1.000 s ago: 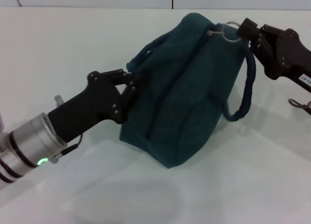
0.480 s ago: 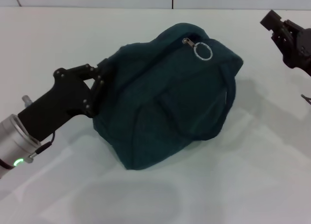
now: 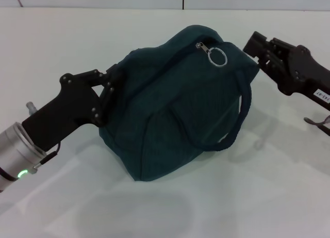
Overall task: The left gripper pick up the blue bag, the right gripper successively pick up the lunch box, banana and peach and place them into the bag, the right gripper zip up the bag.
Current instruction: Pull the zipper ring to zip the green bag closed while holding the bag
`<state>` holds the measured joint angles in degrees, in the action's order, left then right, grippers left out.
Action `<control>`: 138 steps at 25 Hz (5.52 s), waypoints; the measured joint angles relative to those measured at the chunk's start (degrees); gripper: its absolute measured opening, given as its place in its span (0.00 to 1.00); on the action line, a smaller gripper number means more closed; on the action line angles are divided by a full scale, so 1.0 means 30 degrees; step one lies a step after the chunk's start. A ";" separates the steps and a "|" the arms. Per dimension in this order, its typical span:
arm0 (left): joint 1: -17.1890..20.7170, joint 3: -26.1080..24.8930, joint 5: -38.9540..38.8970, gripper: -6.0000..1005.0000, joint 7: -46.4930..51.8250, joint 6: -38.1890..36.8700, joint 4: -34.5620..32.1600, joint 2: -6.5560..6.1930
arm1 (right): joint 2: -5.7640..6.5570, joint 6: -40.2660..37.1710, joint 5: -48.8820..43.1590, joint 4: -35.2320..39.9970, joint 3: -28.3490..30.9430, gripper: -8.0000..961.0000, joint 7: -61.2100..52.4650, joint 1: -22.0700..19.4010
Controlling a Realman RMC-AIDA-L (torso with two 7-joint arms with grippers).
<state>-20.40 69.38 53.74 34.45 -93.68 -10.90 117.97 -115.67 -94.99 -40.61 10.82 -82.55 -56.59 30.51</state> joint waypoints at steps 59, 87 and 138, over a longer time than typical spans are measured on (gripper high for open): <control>-0.0115 -0.0014 0.0746 0.05 -0.0555 -0.0375 0.0157 0.0498 | 0.0507 0.1735 -0.4283 0.3538 0.1552 0.61 -0.6889 -0.1043; -0.0203 -0.0036 0.0748 0.05 -0.0555 -0.0354 -0.0005 0.0519 | 0.0562 0.0874 -0.6019 0.3328 0.1661 0.58 -1.0878 -0.0299; -0.0262 0.0017 0.0747 0.05 -0.0587 -0.0414 0.0002 0.0490 | 0.0183 0.2587 -0.8762 0.4529 0.3959 0.54 -0.9667 -0.0202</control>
<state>-21.18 69.43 55.98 32.69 -94.92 -10.90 119.44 -115.12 -87.23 -66.89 24.41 -70.68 -85.59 29.90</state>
